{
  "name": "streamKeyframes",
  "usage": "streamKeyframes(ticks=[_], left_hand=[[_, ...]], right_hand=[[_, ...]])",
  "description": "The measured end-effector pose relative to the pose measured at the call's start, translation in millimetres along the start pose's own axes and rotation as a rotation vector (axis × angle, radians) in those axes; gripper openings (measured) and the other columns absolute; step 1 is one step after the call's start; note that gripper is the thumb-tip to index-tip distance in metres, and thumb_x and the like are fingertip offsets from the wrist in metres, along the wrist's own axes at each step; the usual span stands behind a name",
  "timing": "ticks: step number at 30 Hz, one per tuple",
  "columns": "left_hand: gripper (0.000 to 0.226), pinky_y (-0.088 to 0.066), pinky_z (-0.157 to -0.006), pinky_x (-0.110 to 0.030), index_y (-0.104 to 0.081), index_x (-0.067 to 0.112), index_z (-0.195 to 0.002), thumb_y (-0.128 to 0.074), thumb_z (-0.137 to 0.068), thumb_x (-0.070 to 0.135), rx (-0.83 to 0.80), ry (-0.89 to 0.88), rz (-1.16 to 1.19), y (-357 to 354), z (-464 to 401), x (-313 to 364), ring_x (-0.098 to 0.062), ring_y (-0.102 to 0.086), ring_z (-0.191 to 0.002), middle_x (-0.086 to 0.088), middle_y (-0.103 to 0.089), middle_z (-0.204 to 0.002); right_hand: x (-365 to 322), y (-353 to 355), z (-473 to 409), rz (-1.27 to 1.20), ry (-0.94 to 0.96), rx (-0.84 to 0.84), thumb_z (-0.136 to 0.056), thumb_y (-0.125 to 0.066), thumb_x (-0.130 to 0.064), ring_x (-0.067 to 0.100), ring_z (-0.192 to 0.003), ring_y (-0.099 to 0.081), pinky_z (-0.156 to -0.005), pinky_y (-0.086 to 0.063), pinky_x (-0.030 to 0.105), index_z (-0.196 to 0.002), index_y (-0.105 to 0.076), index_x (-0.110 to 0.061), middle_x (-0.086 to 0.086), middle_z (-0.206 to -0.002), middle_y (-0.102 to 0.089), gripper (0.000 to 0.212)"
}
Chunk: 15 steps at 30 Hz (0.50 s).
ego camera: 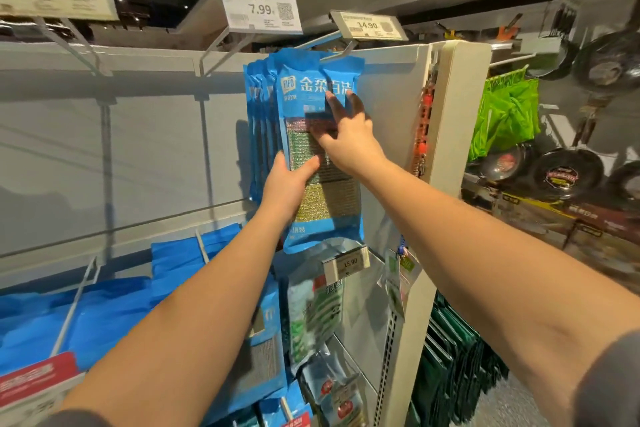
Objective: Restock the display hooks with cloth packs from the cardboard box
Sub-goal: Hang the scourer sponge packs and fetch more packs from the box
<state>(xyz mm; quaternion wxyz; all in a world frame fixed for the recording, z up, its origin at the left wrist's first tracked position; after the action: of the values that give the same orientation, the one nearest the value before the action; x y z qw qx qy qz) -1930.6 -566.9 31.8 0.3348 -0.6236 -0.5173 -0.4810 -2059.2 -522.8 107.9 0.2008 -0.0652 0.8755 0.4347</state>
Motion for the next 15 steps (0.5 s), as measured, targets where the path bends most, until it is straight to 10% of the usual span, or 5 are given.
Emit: streamKeyframes(ticks=[6,15], left_hand=[[0.13,-0.045,-0.109,-0.047,-0.034,0.015,-0.152,-0.073,-0.05,0.085,-0.05,0.159,-0.101,12,-23,-28,-0.027,-0.055,-0.129,-0.005,-0.053,-0.147],[0.08,-0.048,-0.093,-0.041,-0.043,0.012,-0.138,-0.074,-0.081,0.058,0.071,0.291,-0.179,53,38,-49,-0.028,-0.057,-0.117,-0.008,-0.055,-0.136]], right_hand=[[2,-11,-5,-0.032,-0.007,0.011,-0.097,-0.053,-0.049,0.036,-0.148,-0.007,-0.115,-0.027,0.048,-0.156,-0.016,-0.034,0.006,-0.164,0.0,0.072],[0,3,77,-0.075,-0.001,-0.05,-0.097,-0.054,-0.034,0.028,-0.142,-0.023,-0.111,-0.031,0.045,-0.15,-0.031,-0.021,0.006,-0.154,-0.023,0.06]])
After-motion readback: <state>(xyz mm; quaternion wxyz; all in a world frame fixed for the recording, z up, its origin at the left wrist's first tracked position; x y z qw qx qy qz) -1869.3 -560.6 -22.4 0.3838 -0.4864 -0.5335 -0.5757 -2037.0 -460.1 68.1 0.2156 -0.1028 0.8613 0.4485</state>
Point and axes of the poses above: each hand's wrist, its own z-axis away from the middle knuckle, its own y-axis out of the back of the hand, x = y × z, the point moved 4 cm from there along -z, towards the middle knuckle
